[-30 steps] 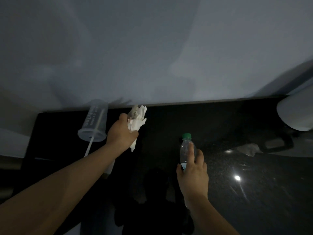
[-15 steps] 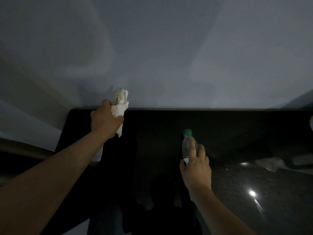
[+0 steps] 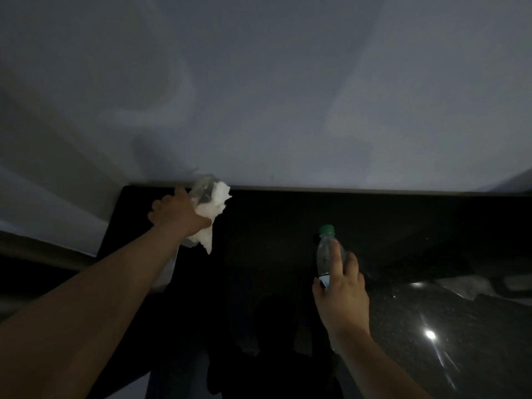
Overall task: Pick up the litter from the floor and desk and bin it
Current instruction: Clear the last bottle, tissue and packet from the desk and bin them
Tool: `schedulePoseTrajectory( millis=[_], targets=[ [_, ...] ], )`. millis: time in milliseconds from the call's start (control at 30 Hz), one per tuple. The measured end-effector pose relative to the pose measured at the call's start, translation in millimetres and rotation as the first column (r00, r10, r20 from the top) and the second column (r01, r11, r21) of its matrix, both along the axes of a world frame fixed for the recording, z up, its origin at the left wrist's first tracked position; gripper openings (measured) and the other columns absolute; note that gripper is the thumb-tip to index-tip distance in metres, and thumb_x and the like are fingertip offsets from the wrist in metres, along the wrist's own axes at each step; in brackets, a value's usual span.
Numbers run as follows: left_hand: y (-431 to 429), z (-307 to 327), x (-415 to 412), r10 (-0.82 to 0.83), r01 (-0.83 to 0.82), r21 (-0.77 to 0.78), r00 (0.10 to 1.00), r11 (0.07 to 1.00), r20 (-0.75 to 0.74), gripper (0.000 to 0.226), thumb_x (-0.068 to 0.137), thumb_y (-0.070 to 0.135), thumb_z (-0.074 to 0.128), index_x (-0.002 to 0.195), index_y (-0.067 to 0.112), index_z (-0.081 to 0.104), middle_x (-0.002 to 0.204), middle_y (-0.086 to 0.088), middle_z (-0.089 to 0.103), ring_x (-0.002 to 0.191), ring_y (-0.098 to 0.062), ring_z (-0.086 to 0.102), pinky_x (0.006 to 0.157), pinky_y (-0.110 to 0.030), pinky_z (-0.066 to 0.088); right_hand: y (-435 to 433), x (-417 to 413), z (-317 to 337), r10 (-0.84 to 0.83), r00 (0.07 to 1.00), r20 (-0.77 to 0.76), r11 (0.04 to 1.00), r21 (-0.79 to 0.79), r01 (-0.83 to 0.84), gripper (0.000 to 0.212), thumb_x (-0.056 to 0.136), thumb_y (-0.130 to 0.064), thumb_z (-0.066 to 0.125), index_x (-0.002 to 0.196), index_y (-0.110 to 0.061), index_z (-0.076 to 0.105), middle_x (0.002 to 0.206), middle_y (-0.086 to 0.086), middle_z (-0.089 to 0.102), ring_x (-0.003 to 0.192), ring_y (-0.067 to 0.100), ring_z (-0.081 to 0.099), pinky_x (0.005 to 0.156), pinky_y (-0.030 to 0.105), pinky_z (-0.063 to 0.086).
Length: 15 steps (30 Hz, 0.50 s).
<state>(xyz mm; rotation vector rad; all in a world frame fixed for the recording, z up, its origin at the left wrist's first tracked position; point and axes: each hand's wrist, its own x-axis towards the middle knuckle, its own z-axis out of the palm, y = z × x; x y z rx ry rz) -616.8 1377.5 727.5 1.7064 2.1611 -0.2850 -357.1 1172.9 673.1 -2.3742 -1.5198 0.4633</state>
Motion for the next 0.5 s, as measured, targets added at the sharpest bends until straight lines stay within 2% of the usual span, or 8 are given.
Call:
schedulePoseTrajectory(
  millis=[67,167,367,500],
  targets=[
    [-6.9,-5.4,-1.3,0.024,-0.017,-0.082,0.997,0.997,0.077,0.089,0.063,0.052,0.078,0.129,0.009,0.037,0.131,-0.014,0.050,0.119,-0.034,0.050,0.092,-0.039,0.046,0.4,1.2,0.4,-0.004,1.000,-0.008,1.000,-0.003,0.004,0.091,0.085,-0.034,0.065,0.150,-0.037,0.003,0.149,0.012,0.027,0.120,0.032,0.048,0.080,0.036,0.052],
    [-21.8,-7.6,1.0,0.021,-0.011,-0.090,0.994,0.996,0.111,0.083,0.065,0.053,0.077,0.125,0.009,0.041,0.125,-0.011,0.054,0.112,-0.029,0.057,0.080,-0.032,0.047,0.0,1.1,1.9,-0.001,1.000,-0.014,1.000,-0.004,0.001,0.090,0.085,-0.035,0.065,0.151,-0.036,0.003,0.149,0.011,0.026,0.119,0.031,0.048,0.079,0.034,0.052],
    [-53.7,-1.1,7.3,0.091,-0.042,-0.153,0.939,0.987,0.332,0.074,0.072,0.044,0.076,0.128,0.008,0.046,0.122,-0.010,0.058,0.104,-0.025,0.059,0.080,-0.030,0.049,0.9,4.2,10.1,-0.027,0.994,-0.102,0.999,-0.025,0.025,0.089,0.087,-0.035,0.064,0.150,-0.040,0.000,0.151,0.010,0.023,0.123,0.030,0.047,0.081,0.033,0.051],
    [-79.2,8.7,10.4,0.076,-0.034,-0.109,0.912,0.993,0.402,0.072,0.070,0.047,0.076,0.126,0.011,0.048,0.119,-0.007,0.060,0.104,-0.023,0.060,0.089,-0.037,0.052,2.7,4.1,26.0,-0.036,0.975,-0.220,0.999,-0.031,0.030,0.091,0.087,-0.031,0.065,0.148,-0.043,-0.002,0.151,0.006,0.024,0.120,0.027,0.051,0.085,0.038,0.056]
  ],
)
